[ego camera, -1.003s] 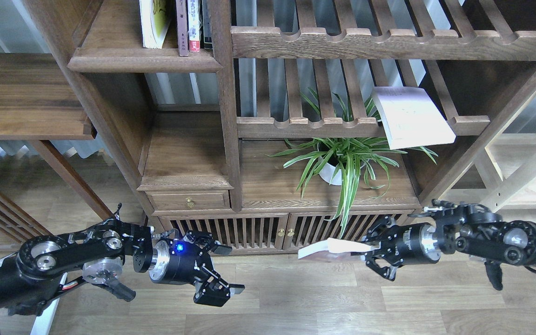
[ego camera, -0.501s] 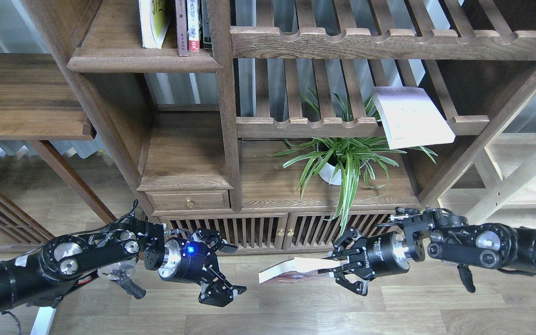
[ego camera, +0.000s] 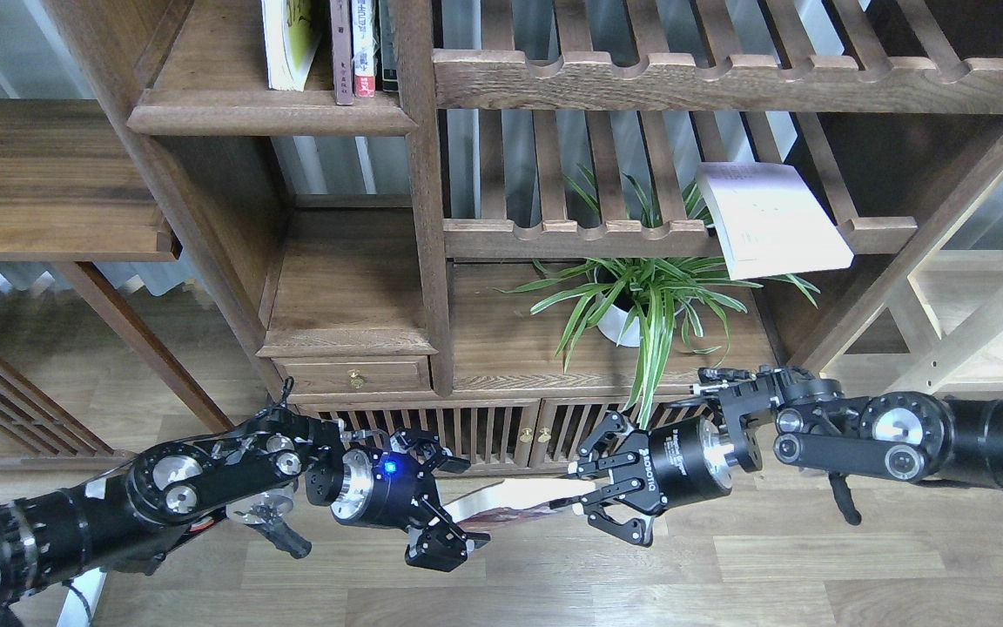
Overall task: Organize books on shelf
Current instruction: 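Grasp the red-covered book with the left gripper, release the right gripper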
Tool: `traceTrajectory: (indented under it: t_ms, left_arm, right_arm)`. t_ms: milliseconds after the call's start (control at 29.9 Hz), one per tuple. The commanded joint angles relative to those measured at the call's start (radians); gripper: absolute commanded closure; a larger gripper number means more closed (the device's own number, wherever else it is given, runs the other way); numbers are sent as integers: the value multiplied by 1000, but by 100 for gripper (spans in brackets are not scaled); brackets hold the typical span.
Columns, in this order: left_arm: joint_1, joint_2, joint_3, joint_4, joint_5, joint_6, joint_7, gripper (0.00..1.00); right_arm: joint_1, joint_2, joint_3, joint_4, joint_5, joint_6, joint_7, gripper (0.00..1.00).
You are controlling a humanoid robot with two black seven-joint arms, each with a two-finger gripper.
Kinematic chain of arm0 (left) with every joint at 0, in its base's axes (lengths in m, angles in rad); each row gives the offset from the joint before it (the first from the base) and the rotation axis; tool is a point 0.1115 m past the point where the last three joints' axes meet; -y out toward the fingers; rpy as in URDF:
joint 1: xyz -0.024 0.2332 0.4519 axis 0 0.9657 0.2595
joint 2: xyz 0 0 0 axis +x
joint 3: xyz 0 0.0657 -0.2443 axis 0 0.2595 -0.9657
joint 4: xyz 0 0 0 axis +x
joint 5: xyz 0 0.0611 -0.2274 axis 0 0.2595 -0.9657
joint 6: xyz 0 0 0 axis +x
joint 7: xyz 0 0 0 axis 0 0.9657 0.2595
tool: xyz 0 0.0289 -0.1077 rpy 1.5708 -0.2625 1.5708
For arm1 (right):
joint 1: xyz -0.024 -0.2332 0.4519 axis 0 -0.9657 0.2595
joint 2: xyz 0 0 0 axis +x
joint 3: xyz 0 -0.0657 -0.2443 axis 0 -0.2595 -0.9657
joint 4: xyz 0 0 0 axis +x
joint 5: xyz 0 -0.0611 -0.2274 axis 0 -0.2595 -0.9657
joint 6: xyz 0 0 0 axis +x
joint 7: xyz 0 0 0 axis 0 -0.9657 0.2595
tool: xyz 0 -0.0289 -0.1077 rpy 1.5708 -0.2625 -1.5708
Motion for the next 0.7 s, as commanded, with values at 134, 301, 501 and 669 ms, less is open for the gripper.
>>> traceTrajectory:
  t_ms: [134,301,501,669]
  left_arm:
    - [1,-28,42,22,56,55,-149,39]
    - [14,-29,65,19,89,92,-183,62]
    - [24,-49,63,19,89,119,-183,100]
    - [31,-51,48,8,87,122,-184,100]
  right_arm:
    - [23,3,4,17,7,6,3,96]
    - [25,5,5,17,7,6,6,95]
    - [25,5,5,17,7,6,8,95]
    - [25,2,5,15,10,12,11,94]
